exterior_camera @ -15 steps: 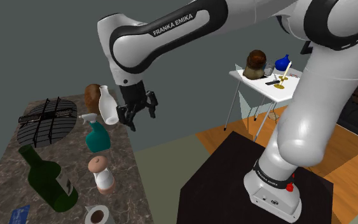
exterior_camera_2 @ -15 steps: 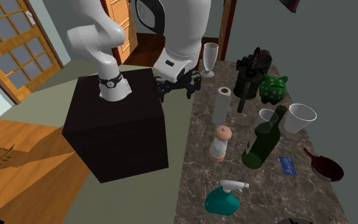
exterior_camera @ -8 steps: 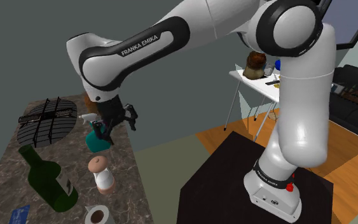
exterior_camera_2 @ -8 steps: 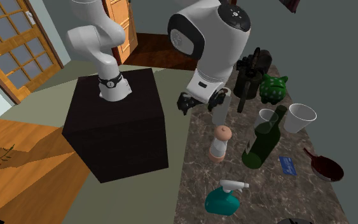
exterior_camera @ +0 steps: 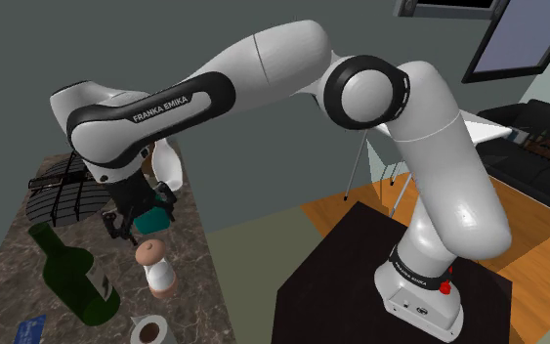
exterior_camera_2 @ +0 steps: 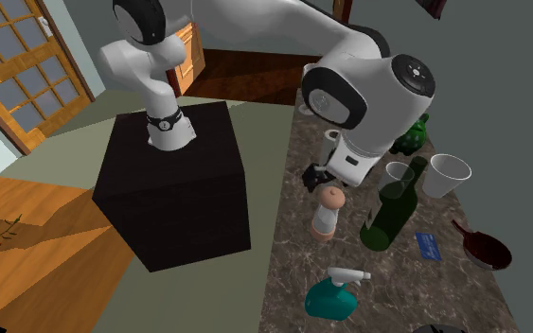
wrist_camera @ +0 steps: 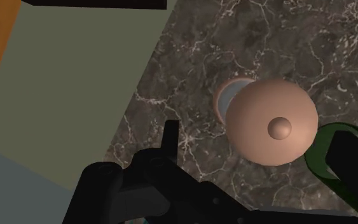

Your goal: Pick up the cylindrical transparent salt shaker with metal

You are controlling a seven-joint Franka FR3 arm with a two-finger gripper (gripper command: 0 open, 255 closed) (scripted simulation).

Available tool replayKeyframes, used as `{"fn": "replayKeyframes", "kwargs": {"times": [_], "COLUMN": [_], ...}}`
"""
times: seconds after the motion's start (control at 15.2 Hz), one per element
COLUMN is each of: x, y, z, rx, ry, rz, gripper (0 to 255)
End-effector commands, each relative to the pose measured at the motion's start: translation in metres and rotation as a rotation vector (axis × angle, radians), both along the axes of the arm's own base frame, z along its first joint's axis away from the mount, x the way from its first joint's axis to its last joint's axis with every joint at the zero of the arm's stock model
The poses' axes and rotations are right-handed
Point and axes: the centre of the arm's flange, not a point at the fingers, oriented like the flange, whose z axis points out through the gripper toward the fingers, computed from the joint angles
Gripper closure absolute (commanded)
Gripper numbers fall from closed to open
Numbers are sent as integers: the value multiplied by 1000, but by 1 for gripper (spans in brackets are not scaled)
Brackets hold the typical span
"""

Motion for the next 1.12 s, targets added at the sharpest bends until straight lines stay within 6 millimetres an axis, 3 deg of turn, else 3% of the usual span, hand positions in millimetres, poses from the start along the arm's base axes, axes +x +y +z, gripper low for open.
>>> {"fn": "replayKeyframes", "kwargs": {"times": [0.0, 0.53, 0.66, 0.73, 1.06], "x": [14, 14, 14, 14, 14], "y": [25, 25, 25, 24, 24], "z": [-16, -57, -57, -56, -56], "rx": [-4, -4, -4, -4, -4], "ry": [6, 6, 6, 6, 6], "rz": [-5, -5, -5, -5, -5], "gripper": [0, 0, 0, 255, 255]}}
